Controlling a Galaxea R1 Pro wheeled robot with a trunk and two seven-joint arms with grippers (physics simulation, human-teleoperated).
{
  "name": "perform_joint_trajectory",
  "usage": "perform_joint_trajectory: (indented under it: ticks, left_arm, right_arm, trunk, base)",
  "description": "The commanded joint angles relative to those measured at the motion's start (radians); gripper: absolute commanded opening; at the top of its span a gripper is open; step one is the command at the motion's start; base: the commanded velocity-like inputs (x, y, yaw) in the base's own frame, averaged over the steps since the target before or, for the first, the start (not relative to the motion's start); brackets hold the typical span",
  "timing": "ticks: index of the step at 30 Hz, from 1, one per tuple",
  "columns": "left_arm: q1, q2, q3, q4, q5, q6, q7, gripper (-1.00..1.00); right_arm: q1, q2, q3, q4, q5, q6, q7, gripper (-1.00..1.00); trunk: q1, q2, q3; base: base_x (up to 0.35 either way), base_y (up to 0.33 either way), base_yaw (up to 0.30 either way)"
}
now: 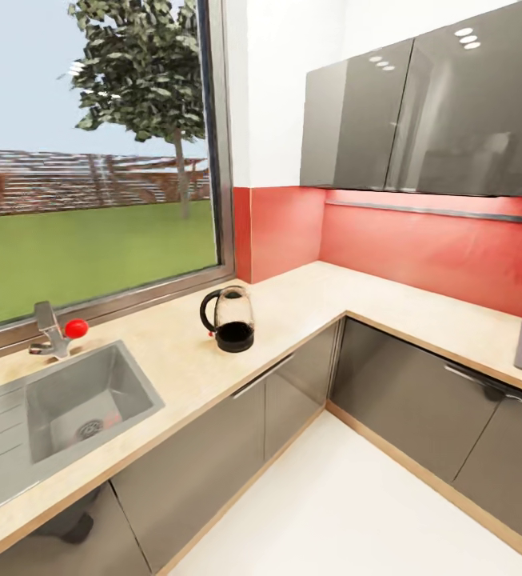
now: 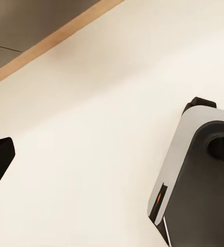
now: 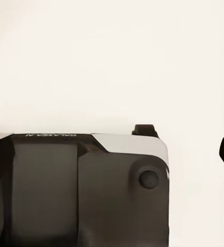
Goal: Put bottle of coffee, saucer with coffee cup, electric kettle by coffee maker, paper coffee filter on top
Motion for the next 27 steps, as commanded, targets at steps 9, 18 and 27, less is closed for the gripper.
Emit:
perform_joint_trajectory:
  ticks: [9, 18, 27]
  left_arm:
    - [-0.002, -0.006, 0.001, 0.004, 0.004, -0.007, 0.000, 1.00]
    - [-0.002, -0.009, 0.001, 0.003, 0.003, -0.008, 0.001, 1.00]
    - [-0.005, -0.068, -0.001, -0.108, -0.216, -0.164, -0.042, 1.00]
  right_arm:
    - [0.000, 0.000, 0.009, -0.002, -0.008, 0.006, -0.005, 1.00]
    - [0.000, -0.001, 0.008, 0.000, -0.007, 0.006, -0.005, 1.00]
    - [0.002, -0.005, 0.008, 0.000, -0.006, 0.006, -0.007, 1.00]
  trunk:
    - [0.001, -0.002, -0.002]
    - [0.001, -0.002, -0.002]
    - [0.001, -0.002, 0.000]
  base:
    - [0.139, -0.244, 0.208]
    - [0.121, -0.246, 0.275]
    - [0.013, -0.139, 0.196]
